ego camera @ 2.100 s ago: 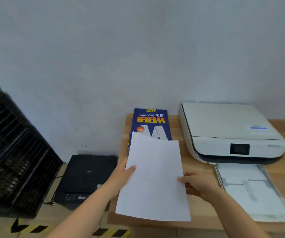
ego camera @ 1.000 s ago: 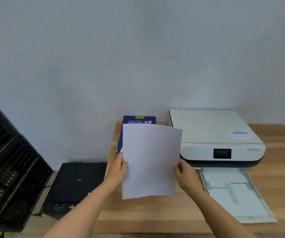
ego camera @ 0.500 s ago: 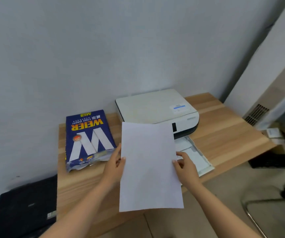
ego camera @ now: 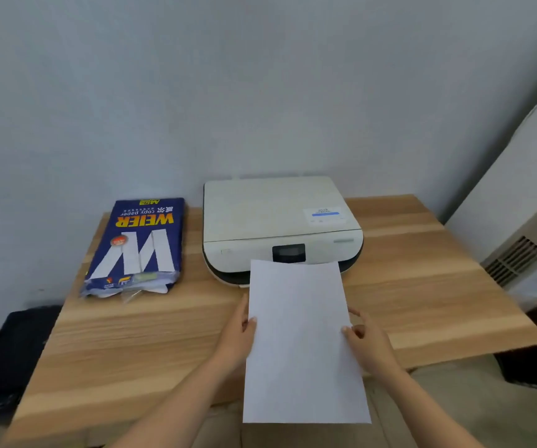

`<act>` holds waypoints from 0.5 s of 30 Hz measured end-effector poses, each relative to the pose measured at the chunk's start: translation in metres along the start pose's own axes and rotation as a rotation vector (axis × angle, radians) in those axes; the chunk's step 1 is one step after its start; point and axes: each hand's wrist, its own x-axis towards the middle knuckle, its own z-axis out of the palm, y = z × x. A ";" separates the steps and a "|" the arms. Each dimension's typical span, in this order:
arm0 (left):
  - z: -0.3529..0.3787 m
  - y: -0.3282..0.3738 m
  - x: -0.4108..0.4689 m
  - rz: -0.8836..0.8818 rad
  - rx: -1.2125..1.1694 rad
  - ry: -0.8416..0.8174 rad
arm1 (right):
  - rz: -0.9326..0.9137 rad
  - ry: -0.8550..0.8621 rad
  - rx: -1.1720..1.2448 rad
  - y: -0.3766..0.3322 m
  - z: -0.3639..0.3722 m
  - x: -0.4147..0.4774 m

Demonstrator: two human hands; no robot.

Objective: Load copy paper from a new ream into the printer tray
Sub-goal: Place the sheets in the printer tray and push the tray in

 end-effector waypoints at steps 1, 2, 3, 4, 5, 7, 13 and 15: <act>0.010 -0.002 -0.002 -0.037 -0.016 0.024 | -0.007 -0.033 -0.019 0.007 -0.006 0.006; 0.018 -0.004 -0.006 -0.074 -0.015 0.047 | -0.007 -0.065 -0.038 0.014 -0.011 0.011; 0.026 -0.008 -0.009 -0.111 -0.009 0.068 | -0.004 -0.101 -0.050 0.021 -0.014 0.015; 0.032 -0.012 -0.012 -0.138 0.003 0.079 | 0.008 -0.137 -0.060 0.027 -0.017 0.018; 0.037 -0.016 -0.014 -0.161 0.019 0.079 | 0.020 -0.167 -0.071 0.033 -0.018 0.021; 0.045 -0.020 -0.017 -0.217 0.052 0.069 | 0.033 -0.212 -0.102 0.041 -0.020 0.024; 0.053 -0.025 -0.010 -0.304 0.113 0.018 | 0.061 -0.266 -0.099 0.048 -0.024 0.038; 0.053 -0.023 -0.004 -0.313 0.118 0.011 | 0.063 -0.276 -0.093 0.046 -0.025 0.045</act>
